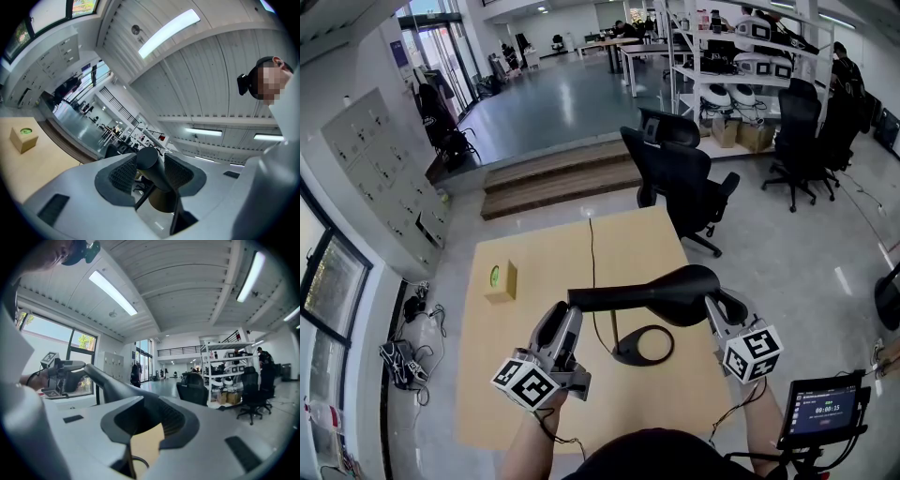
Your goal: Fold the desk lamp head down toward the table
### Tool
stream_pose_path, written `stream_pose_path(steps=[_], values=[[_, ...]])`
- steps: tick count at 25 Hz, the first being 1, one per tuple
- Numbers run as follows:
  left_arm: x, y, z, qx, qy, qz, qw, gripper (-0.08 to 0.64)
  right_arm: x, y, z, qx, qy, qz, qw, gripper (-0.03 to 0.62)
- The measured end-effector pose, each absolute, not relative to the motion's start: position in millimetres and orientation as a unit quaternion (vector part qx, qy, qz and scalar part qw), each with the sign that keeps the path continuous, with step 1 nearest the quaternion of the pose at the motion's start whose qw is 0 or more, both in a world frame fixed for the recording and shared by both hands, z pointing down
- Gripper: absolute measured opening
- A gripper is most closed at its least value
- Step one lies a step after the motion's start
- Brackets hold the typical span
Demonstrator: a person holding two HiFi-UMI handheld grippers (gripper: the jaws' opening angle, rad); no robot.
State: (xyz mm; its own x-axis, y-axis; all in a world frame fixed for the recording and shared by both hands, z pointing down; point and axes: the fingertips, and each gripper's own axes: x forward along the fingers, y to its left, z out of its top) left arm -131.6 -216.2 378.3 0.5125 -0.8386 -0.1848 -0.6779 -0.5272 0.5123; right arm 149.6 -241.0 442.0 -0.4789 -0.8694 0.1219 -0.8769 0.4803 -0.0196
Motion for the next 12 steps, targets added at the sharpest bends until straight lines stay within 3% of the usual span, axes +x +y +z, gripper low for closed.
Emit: stream_pose_path(steps=[12], values=[[-131.6, -213.6, 371.2, 0.848, -0.448, -0.211, 0.186, 0.175, 146.9, -238.3, 450.6, 0.503, -0.861, 0.057, 0.046, 0.08]])
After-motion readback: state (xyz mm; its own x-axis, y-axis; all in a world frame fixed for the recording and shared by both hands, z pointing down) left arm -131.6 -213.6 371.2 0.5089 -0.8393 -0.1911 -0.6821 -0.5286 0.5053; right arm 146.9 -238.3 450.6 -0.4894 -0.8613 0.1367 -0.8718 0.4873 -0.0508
